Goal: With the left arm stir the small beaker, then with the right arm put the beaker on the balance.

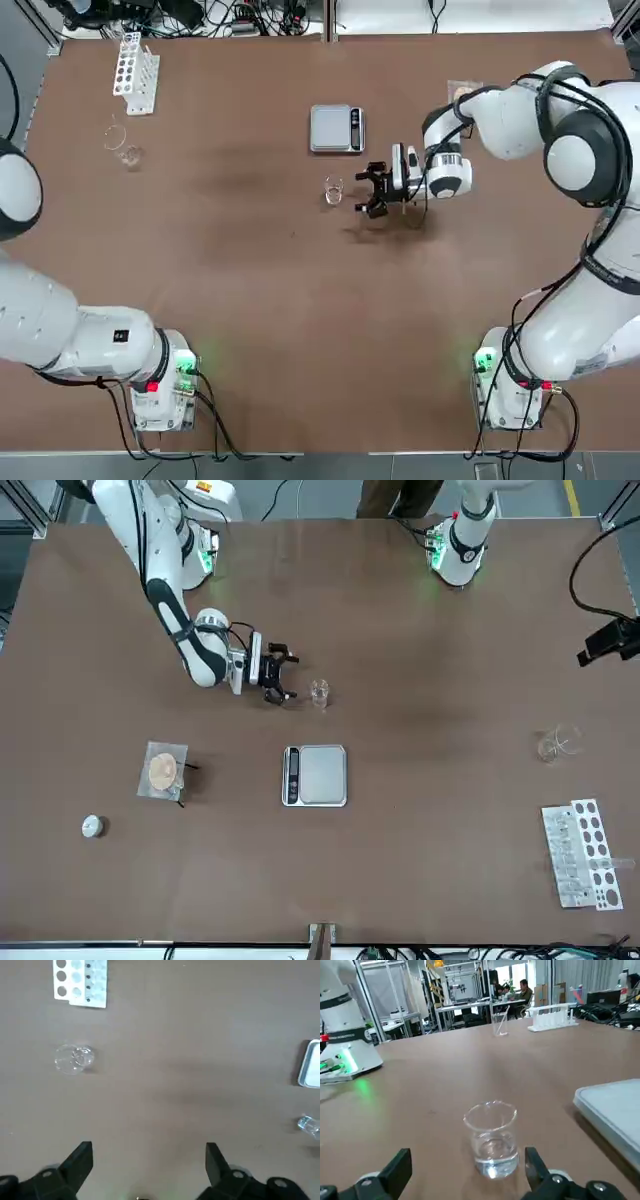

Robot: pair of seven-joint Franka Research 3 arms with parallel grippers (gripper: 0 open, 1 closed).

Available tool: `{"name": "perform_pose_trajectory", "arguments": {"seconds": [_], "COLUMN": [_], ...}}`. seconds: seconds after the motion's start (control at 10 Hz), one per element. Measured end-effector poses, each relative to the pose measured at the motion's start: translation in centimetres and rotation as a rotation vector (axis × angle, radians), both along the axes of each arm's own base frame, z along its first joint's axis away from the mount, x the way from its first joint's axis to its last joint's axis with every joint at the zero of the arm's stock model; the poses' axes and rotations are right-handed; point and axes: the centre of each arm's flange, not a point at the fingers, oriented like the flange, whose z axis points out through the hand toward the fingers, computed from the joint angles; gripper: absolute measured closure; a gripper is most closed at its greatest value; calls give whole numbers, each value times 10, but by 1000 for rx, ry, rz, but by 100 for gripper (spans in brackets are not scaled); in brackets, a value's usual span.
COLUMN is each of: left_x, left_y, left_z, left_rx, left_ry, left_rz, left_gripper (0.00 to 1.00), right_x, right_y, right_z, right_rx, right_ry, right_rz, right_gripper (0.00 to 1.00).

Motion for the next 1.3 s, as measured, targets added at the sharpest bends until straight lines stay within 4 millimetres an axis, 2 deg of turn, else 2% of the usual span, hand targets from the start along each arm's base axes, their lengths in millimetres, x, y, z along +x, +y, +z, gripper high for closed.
{"name": "perform_pose_trajectory", "arguments": {"seconds": [0.2, 0.4, 0.8, 1.0, 1.3], "left_x": [1, 0, 0, 0, -1], "left_y": [-17, -30, -31, -33, -56], "left_z": [-3, -2, 3, 4, 5], "left_rx": [13, 29, 31, 65, 145], "left_ry": [6, 5, -7, -10, -12], "left_rz": [-34, -61, -66, -75, -124], "left_gripper": [0, 0, 0, 0, 0], "right_x": [7, 2, -4, 2, 4], "right_y": [1, 1, 13, 19, 32], "right_z": [0, -10, -28, -27, -30], "right_rx": [0, -6, -5, 3, -5], "right_ry": [-8, 8, 33, 24, 16], "right_rz": [-8, -6, -6, -15, -18], "right_gripper": [0, 0, 0, 0, 0]}}
